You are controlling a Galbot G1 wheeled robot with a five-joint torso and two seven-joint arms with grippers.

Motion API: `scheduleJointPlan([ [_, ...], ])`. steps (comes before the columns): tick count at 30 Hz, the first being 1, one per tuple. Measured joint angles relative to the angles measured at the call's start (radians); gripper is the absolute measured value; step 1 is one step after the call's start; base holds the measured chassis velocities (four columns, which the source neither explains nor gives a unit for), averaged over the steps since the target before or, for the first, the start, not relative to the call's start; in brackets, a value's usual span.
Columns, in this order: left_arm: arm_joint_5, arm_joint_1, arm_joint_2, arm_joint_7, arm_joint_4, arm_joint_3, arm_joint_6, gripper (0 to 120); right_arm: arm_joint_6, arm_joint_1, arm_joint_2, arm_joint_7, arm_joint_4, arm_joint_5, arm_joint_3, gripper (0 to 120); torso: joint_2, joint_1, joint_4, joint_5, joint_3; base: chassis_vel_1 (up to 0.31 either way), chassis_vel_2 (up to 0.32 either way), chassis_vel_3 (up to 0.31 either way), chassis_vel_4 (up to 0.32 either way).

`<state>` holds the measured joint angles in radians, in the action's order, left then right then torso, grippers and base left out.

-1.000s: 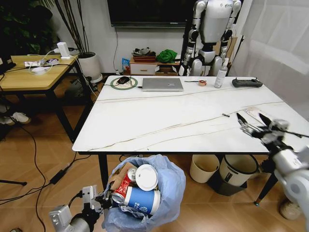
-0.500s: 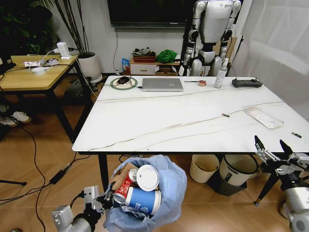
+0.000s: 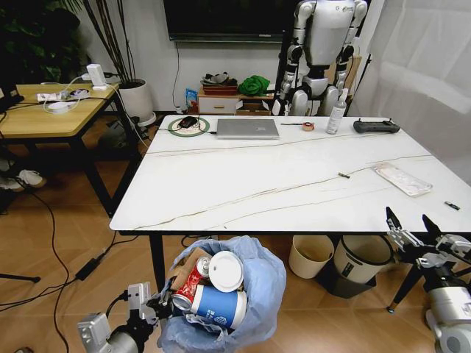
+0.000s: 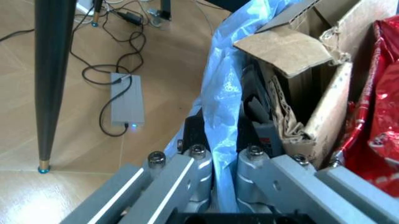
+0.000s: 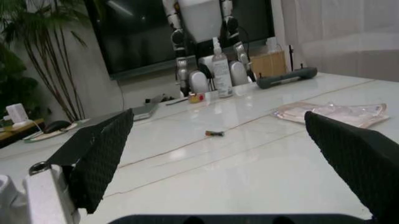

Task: Pick up the trash bin and place the trash from the table into it.

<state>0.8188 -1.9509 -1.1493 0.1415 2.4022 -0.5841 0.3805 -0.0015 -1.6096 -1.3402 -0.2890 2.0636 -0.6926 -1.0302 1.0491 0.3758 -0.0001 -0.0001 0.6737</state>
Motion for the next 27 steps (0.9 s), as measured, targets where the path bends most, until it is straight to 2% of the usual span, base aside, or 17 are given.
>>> scheduleJointPlan([
  [27, -0.021, -0.003, -0.014, -0.003, -0.001, 0.013, -0.001, 0, 0.005, 0.005, 0.019, -0.015, -0.021, -0.023, -0.005, 100, 0.000, 0.000, 0.0000, 0.0002, 0.000, -0.090, -0.086, 0.090, 0.093],
])
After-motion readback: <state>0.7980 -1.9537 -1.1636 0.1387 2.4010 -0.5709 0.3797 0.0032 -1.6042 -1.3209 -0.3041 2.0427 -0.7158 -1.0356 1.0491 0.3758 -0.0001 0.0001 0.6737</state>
